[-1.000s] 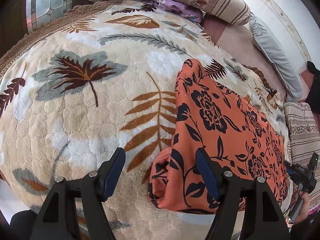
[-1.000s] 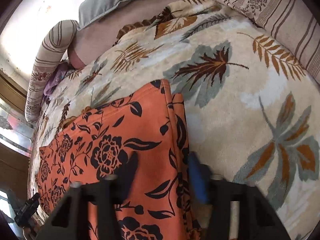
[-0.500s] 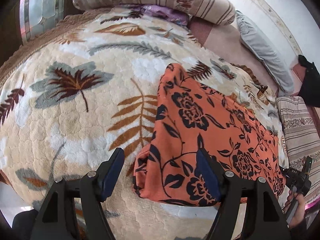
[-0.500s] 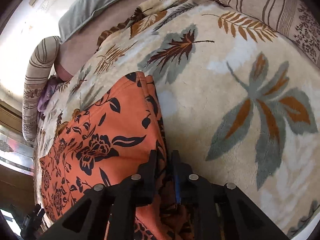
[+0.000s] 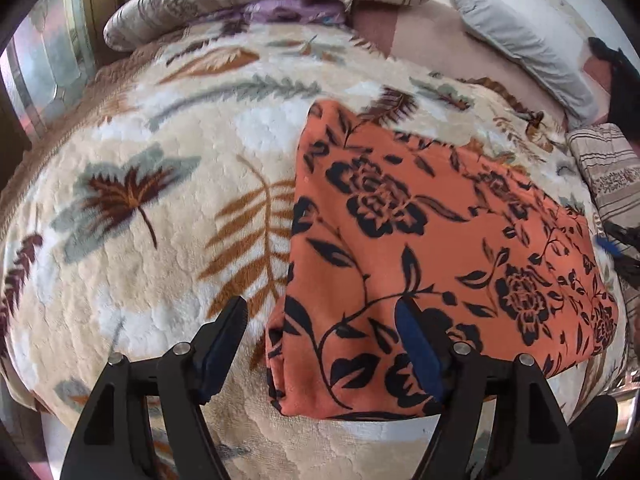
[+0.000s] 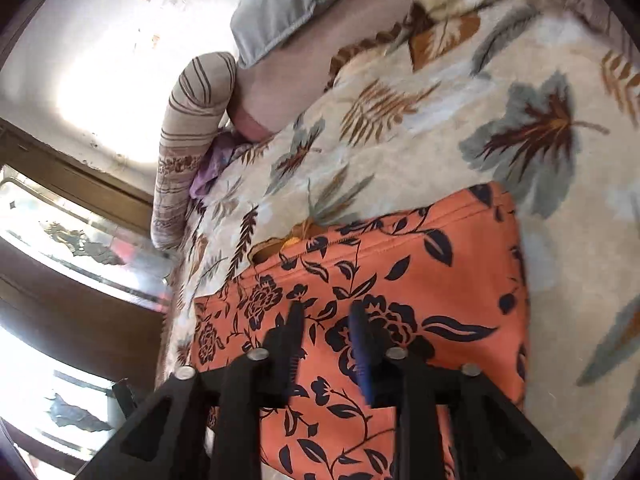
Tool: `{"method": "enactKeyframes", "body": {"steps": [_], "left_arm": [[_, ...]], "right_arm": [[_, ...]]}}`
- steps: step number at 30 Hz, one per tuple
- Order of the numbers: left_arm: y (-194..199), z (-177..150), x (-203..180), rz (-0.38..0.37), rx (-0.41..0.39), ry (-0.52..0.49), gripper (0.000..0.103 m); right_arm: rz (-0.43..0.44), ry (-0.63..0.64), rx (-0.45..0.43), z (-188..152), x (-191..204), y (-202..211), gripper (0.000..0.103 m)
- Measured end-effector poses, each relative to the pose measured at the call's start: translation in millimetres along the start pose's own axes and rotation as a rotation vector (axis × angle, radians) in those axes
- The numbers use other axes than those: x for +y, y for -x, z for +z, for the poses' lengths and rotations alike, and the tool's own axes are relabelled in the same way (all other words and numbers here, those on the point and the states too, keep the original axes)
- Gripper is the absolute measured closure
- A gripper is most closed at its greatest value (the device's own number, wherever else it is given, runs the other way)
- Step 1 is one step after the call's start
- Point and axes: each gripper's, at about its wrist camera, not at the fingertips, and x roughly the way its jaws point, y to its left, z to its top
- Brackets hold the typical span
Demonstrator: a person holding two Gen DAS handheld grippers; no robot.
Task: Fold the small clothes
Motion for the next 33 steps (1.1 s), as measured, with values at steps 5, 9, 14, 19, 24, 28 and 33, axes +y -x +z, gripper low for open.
{"method": "enactKeyframes", "body": {"steps": [5, 9, 14, 19, 24, 28, 33], "left_arm": [[21, 20, -12, -0.042, -0.074, -0.032, 0.026], [6, 33, -33, -0.073, -0.09, -0.06, 0.025], [-55, 18, -64, 0.024, 0.02, -0.178, 0.025], [-21, 15, -72, -0.038, -0.023, -0.161, 0.025], [17, 9, -71, -0.066, -0.101, -0.16, 0.023], [1, -1, -80, -0.081, -0.049, -0.155, 0.02], [-28, -24, -86, 0.016, 0.046, -0.233, 0.019]], "right_arm": [[-0.074, -0.33, -0.184, 15, -96, 13, 0.071], [-0.152, -0.205, -0.229, 7, -70, 48, 0.063], [0.065, -0.108, -0.139, -49, -13, 61, 0.019], [0.006, -0.308, -0.107, -114, -65, 49, 0.036], [-0.034, -0.327, -0.176, -136, -51, 100, 0.025], [0.089, -0.271, -0.154, -129, -26, 92, 0.016], [0.135, -0.496, -0.158, -153, -70, 56, 0.019]]}}
